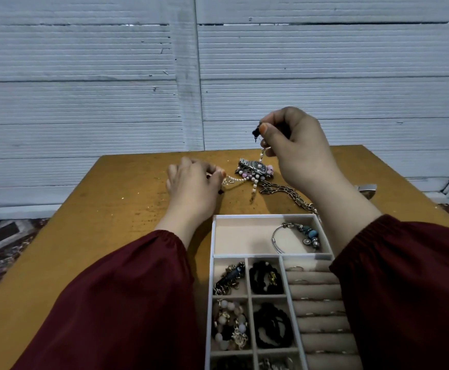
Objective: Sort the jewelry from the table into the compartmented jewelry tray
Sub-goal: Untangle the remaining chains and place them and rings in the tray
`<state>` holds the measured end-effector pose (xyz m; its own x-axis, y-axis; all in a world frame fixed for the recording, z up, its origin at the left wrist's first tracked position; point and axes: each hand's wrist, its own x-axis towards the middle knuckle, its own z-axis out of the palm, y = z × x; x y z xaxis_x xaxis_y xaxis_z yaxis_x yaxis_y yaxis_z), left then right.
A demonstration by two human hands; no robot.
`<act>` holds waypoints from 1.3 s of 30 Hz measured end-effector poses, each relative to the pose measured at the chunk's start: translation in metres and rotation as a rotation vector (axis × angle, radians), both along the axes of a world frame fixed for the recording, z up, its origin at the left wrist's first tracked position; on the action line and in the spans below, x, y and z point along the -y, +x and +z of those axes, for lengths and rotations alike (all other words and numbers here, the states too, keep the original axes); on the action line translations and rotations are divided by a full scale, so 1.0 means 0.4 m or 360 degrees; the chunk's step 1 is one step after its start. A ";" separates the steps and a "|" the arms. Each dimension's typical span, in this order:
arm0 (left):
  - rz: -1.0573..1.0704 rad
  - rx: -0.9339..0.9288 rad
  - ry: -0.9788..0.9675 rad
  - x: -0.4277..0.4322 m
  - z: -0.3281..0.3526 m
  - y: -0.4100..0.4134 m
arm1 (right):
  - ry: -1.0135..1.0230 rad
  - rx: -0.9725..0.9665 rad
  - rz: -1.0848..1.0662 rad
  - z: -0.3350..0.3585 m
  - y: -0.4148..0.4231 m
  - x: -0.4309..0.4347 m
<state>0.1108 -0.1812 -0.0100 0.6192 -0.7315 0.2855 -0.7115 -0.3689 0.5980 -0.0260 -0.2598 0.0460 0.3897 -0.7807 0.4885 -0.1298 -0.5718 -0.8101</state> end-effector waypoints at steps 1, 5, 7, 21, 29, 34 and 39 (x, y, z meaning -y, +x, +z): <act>-0.0023 0.0005 0.0003 -0.003 0.006 -0.005 | 0.0001 0.0007 0.0001 0.003 -0.007 -0.006; -0.0141 -0.0055 -0.0150 -0.021 0.030 -0.020 | 0.0009 0.0010 0.0012 0.025 -0.039 -0.035; -0.0191 -0.0076 -0.0230 -0.034 0.048 -0.030 | -0.0005 0.0016 0.0004 0.040 -0.061 -0.050; -0.0366 -0.0690 -0.0625 -0.177 0.221 -0.131 | -0.0007 0.0163 -0.0009 0.132 -0.181 -0.190; -0.0406 -0.1002 -0.0854 -0.285 0.256 -0.211 | 0.0033 0.0286 0.0007 0.136 -0.242 -0.291; -0.0369 -0.0992 -0.0909 -0.344 0.241 -0.243 | 0.0088 0.0373 0.0077 0.129 -0.267 -0.355; -0.0339 -0.1043 -0.0948 -0.396 0.204 -0.274 | 0.0148 0.0377 0.0112 0.103 -0.286 -0.402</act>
